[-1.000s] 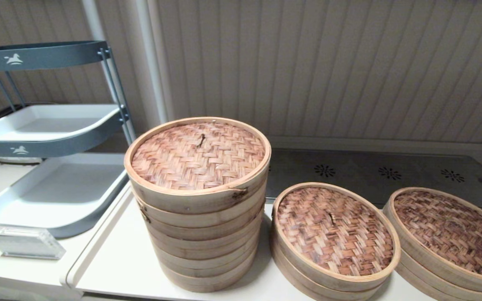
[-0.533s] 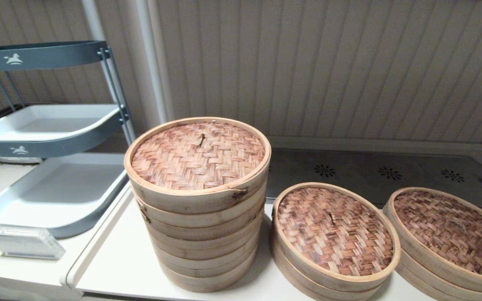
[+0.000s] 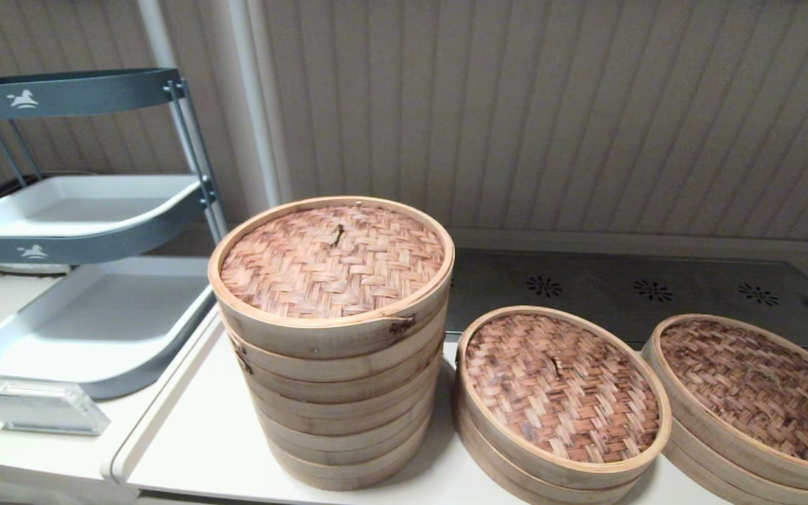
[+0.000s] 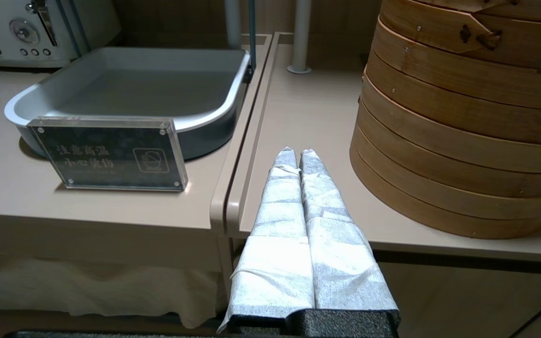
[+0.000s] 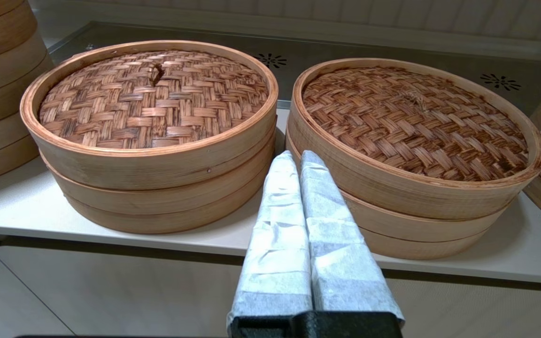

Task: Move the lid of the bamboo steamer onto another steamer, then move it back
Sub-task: Pick up the steamer

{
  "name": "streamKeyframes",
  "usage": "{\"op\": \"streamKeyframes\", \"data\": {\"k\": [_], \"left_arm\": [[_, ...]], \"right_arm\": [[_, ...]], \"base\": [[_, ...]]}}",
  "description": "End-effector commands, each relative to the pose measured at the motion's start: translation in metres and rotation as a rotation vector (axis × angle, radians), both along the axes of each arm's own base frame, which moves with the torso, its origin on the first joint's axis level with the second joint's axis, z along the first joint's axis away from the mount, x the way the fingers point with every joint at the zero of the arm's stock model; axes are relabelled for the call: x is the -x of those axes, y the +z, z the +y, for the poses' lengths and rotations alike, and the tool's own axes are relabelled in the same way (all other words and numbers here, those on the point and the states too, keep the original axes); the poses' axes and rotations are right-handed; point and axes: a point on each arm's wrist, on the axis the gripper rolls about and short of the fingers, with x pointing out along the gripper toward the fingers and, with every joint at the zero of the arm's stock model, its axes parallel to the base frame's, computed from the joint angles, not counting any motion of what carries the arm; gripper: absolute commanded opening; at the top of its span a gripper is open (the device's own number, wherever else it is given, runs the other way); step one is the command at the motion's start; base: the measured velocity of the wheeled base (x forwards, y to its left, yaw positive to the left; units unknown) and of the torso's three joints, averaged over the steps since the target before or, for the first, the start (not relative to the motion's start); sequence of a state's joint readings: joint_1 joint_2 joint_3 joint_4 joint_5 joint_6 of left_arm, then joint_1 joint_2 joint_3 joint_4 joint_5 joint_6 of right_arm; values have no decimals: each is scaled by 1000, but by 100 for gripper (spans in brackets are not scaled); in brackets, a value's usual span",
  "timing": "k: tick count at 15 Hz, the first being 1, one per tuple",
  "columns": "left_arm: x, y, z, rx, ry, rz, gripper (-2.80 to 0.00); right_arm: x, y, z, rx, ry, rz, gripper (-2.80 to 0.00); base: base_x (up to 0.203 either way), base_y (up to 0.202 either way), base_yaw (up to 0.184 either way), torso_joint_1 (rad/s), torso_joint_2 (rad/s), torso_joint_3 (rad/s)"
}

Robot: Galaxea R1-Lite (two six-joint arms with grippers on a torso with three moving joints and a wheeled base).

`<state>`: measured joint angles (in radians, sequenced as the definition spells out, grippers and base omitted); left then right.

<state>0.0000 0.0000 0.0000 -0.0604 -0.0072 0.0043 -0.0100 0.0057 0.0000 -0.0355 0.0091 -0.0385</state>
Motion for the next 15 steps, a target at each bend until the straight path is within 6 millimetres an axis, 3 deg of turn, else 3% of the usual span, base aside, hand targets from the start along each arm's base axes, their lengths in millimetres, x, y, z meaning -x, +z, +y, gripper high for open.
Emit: {"op": "streamKeyframes", "data": {"k": [1, 13, 15], "left_arm": [[-2, -7, 0, 0, 0, 22, -280], [-2, -7, 0, 0, 1, 22, -280], [-2, -7, 0, 0, 0, 21, -280]], "right_arm": [[-2, -7, 0, -2, 1, 28, -280], [-1, -5, 0, 11, 7, 29, -280], [2, 10, 0, 12, 16, 5, -280]], "base": [[0, 0, 0, 0, 0, 0], [0, 0, 0, 0, 0, 0], [0, 0, 0, 0, 0, 0]]}}
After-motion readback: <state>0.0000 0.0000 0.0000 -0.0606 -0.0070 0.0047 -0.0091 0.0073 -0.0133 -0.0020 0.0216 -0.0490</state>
